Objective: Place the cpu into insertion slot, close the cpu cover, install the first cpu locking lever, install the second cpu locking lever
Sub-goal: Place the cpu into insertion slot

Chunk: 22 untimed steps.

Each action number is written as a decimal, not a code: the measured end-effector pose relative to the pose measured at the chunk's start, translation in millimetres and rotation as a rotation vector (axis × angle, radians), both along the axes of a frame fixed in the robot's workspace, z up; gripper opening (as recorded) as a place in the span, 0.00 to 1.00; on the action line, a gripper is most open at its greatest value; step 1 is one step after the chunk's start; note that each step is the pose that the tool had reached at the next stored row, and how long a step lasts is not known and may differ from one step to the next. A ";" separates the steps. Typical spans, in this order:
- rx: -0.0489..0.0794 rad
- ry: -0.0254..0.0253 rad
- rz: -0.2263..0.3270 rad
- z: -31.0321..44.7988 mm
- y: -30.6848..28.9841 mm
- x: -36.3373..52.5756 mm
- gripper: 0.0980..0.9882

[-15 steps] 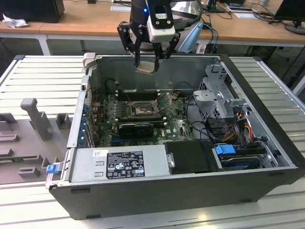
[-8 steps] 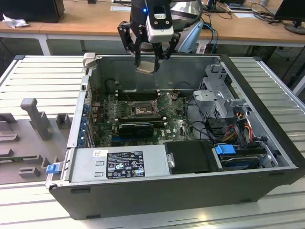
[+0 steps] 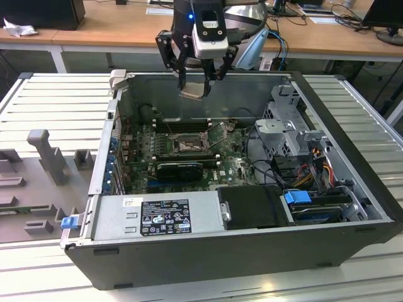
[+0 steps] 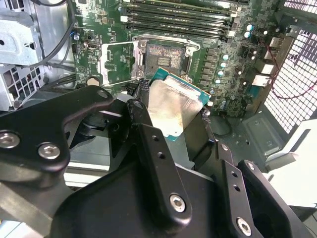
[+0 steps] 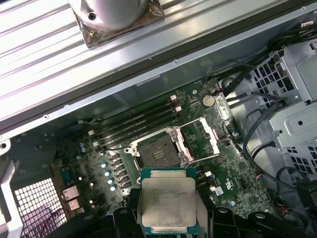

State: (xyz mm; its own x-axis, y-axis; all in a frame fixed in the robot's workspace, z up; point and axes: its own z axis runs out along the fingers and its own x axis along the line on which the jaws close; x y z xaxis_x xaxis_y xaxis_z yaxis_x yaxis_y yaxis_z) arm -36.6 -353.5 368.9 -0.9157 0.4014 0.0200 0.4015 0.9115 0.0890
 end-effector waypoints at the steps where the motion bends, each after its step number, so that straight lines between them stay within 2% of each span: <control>1: 0.000 0.0000 0.000 -0.3 0.0 0.0 0.48; 9: 0.000 0.0001 -0.005 -1.6 0.0 0.0 0.48; 14: 0.000 0.0001 -0.033 -1.7 0.0 0.0 0.48; 17: 0.000 0.0001 -0.100 -2.0 0.0 0.0 0.48; 20: 0.000 0.0001 -0.197 -2.6 0.0 0.0 0.48; 22: 0.000 0.0002 -0.229 -2.9 0.0 0.0 0.48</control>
